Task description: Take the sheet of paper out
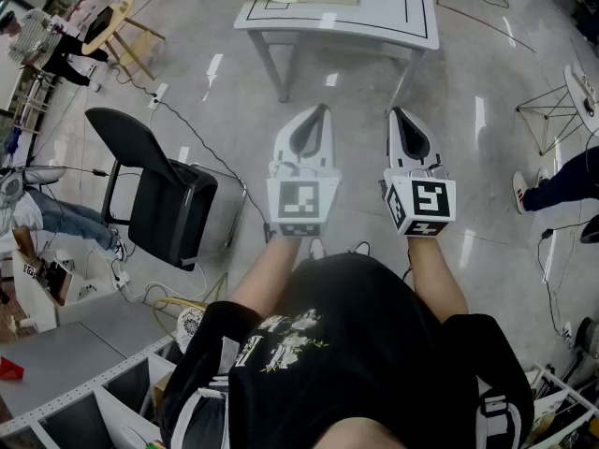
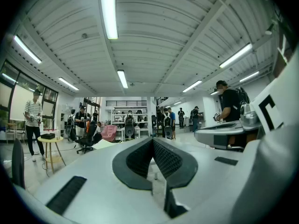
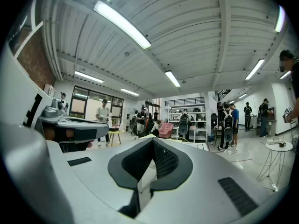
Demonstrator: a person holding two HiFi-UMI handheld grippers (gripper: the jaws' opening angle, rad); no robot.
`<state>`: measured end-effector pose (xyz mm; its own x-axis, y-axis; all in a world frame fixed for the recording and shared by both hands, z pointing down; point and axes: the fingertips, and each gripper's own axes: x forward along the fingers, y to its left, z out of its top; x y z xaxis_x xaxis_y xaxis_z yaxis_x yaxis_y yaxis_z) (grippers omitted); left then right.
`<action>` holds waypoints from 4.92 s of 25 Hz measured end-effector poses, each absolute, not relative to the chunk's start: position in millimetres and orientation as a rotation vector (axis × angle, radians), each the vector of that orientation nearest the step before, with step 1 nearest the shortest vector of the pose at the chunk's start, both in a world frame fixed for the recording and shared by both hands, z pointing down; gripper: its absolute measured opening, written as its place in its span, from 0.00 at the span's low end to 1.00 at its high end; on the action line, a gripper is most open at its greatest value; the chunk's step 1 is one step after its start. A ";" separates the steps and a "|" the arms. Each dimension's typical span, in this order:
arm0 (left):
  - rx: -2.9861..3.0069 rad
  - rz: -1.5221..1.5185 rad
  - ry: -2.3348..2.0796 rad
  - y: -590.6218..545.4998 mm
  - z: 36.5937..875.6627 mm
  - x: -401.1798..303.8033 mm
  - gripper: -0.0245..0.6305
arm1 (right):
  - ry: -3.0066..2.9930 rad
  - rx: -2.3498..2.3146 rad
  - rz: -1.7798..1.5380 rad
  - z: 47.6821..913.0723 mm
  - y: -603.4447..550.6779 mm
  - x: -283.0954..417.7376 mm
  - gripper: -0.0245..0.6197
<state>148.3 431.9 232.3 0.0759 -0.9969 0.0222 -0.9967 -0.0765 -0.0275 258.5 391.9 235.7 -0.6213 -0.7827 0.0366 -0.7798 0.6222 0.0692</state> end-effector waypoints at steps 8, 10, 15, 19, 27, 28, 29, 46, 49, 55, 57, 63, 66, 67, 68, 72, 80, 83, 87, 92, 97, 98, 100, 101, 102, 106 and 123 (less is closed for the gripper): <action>-2.300 -0.047 2.139 428.7 232.5 148.9 0.03 | -2.774 1.332 -0.060 237.9 390.8 258.0 0.04; -2.299 -0.051 2.141 428.9 232.5 148.9 0.03 | -2.776 1.334 -0.060 237.6 390.6 258.1 0.04; -2.291 -0.061 2.146 428.3 232.1 150.4 0.03 | -2.801 1.311 -0.023 237.9 390.5 258.0 0.04; -2.288 -0.065 2.153 428.8 234.1 153.8 0.03 | -2.808 1.277 -0.041 239.1 393.7 255.9 0.04; -2.250 -0.071 2.218 435.4 239.9 161.3 0.03 | -2.813 1.239 -0.030 245.2 398.4 264.6 0.04; -2.248 -0.075 2.233 437.4 243.4 163.1 0.03 | -2.812 1.230 -0.025 247.8 399.5 266.4 0.04; -2.247 -0.081 2.248 439.8 246.7 165.1 0.03 | -2.814 1.222 -0.019 250.1 400.6 268.0 0.04; -2.165 -0.078 2.307 428.0 247.7 139.6 0.03 | -2.903 1.112 -0.006 249.7 381.5 233.3 0.04; -2.155 -0.065 2.290 415.9 240.9 123.2 0.03 | -2.915 1.116 -0.052 240.4 371.6 215.9 0.04; -2.147 -0.055 2.277 390.2 232.3 83.6 0.03 | -2.945 1.138 -0.103 227.7 345.2 178.7 0.04; -2.150 -0.045 2.298 384.0 235.7 69.7 0.03 | -2.949 1.146 -0.119 227.5 338.6 167.0 0.04; -2.147 -0.046 2.297 360.2 236.4 34.3 0.03 | -2.945 1.147 -0.127 228.3 315.6 128.3 0.04; -2.164 -0.042 2.292 350.5 239.1 17.4 0.03 | -2.935 1.152 -0.124 230.1 307.2 111.3 0.04; -2.172 -0.038 2.289 347.3 239.3 11.7 0.03 | -2.934 1.153 -0.126 230.8 305.0 106.2 0.04; -2.179 -0.034 2.285 344.2 239.1 6.2 0.03 | -2.931 1.156 -0.127 231.5 302.9 101.6 0.04; -2.202 -0.032 2.263 336.1 240.3 -11.9 0.03 | -2.900 1.192 -0.114 236.2 295.0 87.0 0.04; -2.251 -0.042 2.216 333.0 247.9 -34.9 0.03 | -2.853 1.260 -0.110 243.6 289.5 67.0 0.04; -2.264 -0.038 2.220 331.0 253.9 -39.2 0.03 | -2.838 1.262 -0.108 248.7 289.3 64.1 0.04; -2.263 -0.018 2.228 325.2 255.3 -45.2 0.03 | -2.830 1.255 -0.120 247.3 283.9 59.9 0.04; -2.256 -0.018 2.247 313.3 258.8 -51.9 0.03 | -2.835 1.226 -0.127 249.5 272.1 51.7 0.04; -2.257 -0.036 2.246 290.8 260.1 -59.7 0.03 | -2.844 1.219 -0.113 249.9 248.2 42.1 0.04; -2.256 -0.038 2.249 284.8 260.7 -61.8 0.03 | -2.846 1.217 -0.112 250.6 242.1 40.2 0.04; -2.257 -0.043 2.253 273.5 262.5 -63.5 0.03 | -2.842 1.209 -0.097 255.0 230.9 37.9 0.04; -2.258 -0.045 2.254 267.0 263.0 -63.5 0.03 | -2.839 1.206 -0.089 256.7 224.9 37.3 0.04; -2.260 -0.047 2.253 259.6 262.9 -63.5 0.03 | -2.838 1.205 -0.085 257.2 218.1 36.5 0.04; -2.259 -0.056 2.247 226.8 259.3 -66.2 0.03 | -2.843 1.200 -0.085 255.5 186.5 30.1 0.04; -2.238 -0.083 2.288 108.0 254.1 -65.7 0.03 | -2.847 1.161 -0.037 252.0 66.3 27.8 0.04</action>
